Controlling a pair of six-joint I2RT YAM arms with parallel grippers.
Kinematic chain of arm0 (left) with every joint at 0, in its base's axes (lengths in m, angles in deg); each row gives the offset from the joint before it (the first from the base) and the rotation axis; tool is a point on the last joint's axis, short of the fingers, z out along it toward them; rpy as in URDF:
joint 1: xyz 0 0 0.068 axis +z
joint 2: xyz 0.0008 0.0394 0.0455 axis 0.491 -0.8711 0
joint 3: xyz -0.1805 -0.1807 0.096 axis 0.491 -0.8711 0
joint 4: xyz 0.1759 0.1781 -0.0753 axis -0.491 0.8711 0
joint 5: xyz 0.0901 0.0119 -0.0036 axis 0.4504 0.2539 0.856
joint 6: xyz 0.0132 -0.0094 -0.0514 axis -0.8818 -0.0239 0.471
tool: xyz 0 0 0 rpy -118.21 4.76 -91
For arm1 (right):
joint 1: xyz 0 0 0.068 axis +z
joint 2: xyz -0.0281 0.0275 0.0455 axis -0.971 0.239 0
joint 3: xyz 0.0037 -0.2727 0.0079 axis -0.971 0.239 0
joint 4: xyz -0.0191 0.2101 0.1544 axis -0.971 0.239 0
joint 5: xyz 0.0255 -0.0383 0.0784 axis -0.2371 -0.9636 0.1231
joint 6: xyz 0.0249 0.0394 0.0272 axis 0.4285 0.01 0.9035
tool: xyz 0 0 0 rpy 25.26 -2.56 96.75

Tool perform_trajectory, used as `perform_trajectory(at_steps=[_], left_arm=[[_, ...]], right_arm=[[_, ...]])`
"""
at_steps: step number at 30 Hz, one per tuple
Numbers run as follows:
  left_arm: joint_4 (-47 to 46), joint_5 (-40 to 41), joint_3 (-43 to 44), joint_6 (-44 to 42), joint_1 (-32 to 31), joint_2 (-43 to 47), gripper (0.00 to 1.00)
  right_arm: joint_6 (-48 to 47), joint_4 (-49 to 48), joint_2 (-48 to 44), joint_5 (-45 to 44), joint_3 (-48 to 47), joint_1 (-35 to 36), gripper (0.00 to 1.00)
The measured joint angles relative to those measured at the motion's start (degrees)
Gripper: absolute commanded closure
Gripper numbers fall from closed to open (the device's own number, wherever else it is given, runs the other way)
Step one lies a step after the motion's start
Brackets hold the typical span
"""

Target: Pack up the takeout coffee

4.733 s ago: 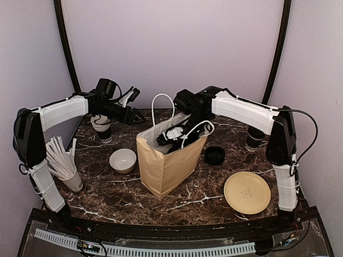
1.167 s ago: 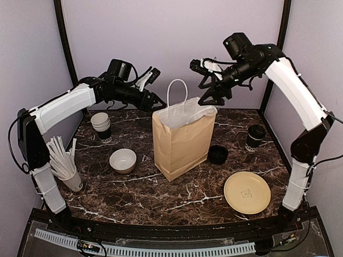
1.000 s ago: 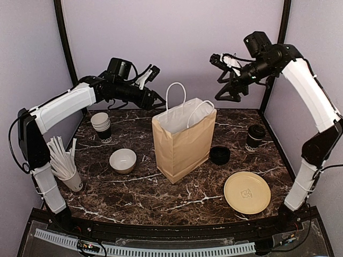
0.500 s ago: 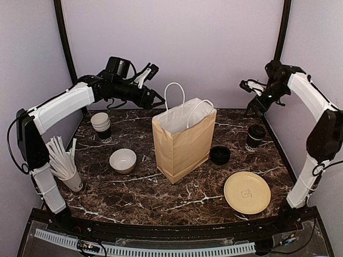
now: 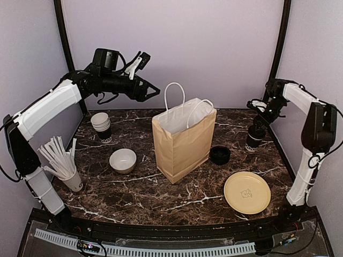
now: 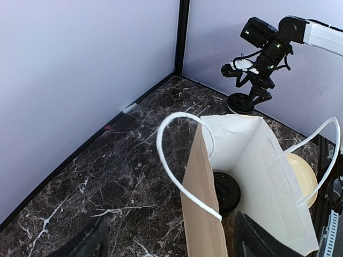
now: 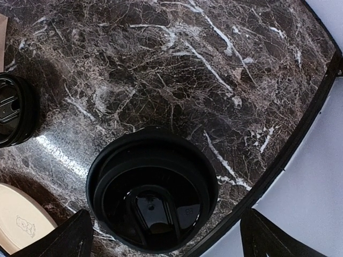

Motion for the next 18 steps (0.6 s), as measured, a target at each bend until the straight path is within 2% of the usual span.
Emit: perform_trajectory(at_steps=[6,13,18], left_arm=[[0.15,0.70,-0.90,-0.02,0.00,0.00,0.18],[0.28,1.03,-1.92,-0.02,0.00,0.00,0.19],[0.31,1.05,-2.27,-0.02,0.00,0.00,0.19]], right_arm=[[-0.07,0.00,2.34,0.00,-0.04,0.00,0.11],[-0.33,0.17,2.80,0.35,-0.09,0.00,0.36],[-0.44,0.68,3.06,0.44,-0.68,0.00,0.41]])
